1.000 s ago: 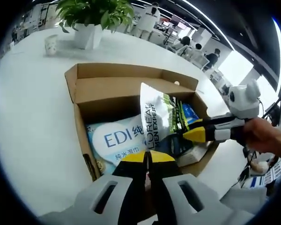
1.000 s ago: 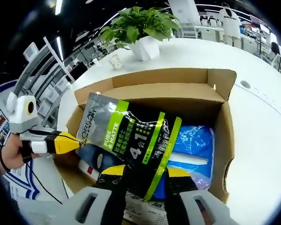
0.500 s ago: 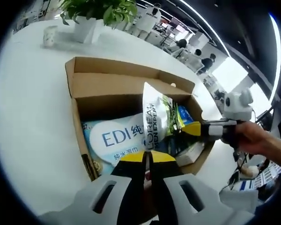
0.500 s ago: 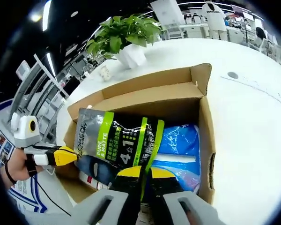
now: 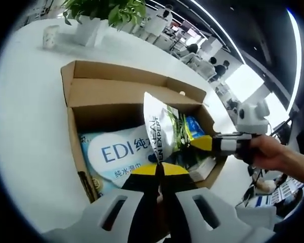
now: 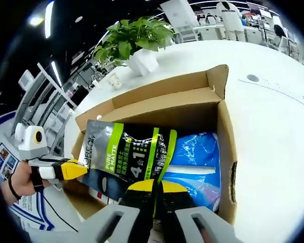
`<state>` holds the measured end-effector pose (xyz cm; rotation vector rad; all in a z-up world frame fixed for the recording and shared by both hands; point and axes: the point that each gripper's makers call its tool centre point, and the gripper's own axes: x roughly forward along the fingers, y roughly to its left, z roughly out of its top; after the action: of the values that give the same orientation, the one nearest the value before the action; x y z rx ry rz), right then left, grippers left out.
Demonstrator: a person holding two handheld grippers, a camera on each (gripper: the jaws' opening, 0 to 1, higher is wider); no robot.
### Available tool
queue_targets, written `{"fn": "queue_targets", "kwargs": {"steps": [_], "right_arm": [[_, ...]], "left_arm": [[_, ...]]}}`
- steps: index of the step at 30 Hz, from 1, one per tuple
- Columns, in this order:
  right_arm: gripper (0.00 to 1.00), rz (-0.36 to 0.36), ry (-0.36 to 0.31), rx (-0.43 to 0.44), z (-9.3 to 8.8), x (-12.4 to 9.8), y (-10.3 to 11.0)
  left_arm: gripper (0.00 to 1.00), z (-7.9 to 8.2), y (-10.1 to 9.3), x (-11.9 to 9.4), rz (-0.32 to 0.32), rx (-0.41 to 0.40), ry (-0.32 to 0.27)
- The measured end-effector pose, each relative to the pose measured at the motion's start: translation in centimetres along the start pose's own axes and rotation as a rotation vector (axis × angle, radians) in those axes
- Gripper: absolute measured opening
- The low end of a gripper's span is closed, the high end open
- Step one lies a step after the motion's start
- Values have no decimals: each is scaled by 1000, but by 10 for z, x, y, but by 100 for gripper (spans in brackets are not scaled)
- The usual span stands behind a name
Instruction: Operate the shoe box by opening the lid, removing the specified soft item, and placing it in the target area until the item is outside and the box remains undamaged.
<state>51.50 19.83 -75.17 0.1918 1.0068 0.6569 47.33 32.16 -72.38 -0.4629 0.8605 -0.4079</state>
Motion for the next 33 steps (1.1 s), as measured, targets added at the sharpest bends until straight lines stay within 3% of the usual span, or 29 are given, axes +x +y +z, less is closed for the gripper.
{"fn": "queue_targets", "kwargs": {"steps": [14,33], "right_arm": [[0,35,-85,16,16,-24,21],[0,34,-174,30,26,-71,16]], "left_arm": [[0,19,-9,-15,-2,28,-50],[0,42,-55,-23,-55,90,-86]]}}
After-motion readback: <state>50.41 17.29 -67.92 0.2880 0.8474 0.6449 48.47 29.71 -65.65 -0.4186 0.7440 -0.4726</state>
